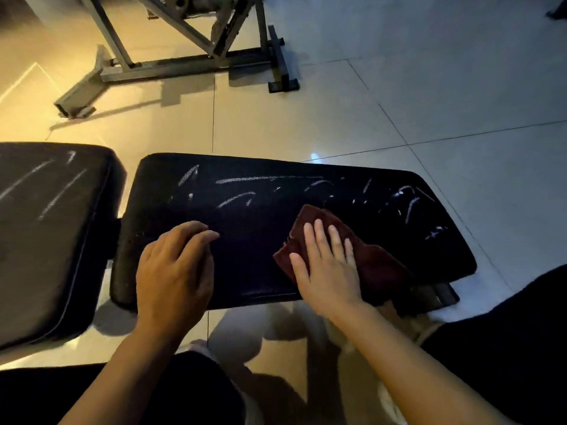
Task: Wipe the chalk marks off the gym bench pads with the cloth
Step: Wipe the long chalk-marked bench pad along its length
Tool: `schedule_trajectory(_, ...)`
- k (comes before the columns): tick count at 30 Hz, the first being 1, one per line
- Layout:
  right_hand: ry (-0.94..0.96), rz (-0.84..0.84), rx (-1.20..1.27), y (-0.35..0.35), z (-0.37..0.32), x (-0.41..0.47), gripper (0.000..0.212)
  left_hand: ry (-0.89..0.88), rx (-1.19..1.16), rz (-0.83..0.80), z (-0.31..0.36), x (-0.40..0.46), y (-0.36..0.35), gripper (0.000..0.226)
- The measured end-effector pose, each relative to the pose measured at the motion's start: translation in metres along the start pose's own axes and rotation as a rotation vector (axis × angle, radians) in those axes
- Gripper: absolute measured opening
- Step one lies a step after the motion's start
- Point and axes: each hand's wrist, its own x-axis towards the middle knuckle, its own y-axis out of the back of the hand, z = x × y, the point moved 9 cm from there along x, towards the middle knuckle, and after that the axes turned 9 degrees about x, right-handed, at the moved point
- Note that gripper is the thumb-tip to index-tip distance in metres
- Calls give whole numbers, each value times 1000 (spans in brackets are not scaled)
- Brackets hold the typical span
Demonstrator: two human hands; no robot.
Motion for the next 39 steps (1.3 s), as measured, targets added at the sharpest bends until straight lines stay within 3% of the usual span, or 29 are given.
schedule_trajectory(6, 641, -173, -87, -40, -190, -13, 69, 300, 19, 46, -61, -50, 41, 20)
schedule_trajectory(11, 805, -133, -234, -59, -256, -1, 73, 355, 44, 58, -72, -77, 60, 23)
schedule_trajectory(14, 741, -73, -102, -52, -243, 0, 75, 391, 61, 68, -77, -82, 66, 21)
schedule_trajectory(18, 520, -27, 32, -35, -177, -4, 73, 371, 52, 14, -81, -81, 56, 24)
schedule_trajectory(24, 57, 100, 24, -3, -8, -7, 85, 55, 64, -43, -24, -44, 37, 33)
schedule_trajectory(27, -216, 111, 55, 9, 48, -11, 76, -65, 59, -58, 9, -31, 30, 30)
schedule_trajectory(29, -221, 103, 55, 4, 33, -12, 70, -61, 8, -54, 29, -19, 25, 29)
schedule_trajectory(31, -59, 80, 36, -7, -2, -17, 71, -87, -38, -77, 61, -3, 12, 33)
schedule_trajectory(34, 148, 32, 50, -9, -11, -14, 94, -140, -25, -128, 109, 18, -14, 39)
schedule_trajectory(39, 4, 49, 99, 18, 83, 4, 87, -175, -19, -222, 140, 35, -65, 35)
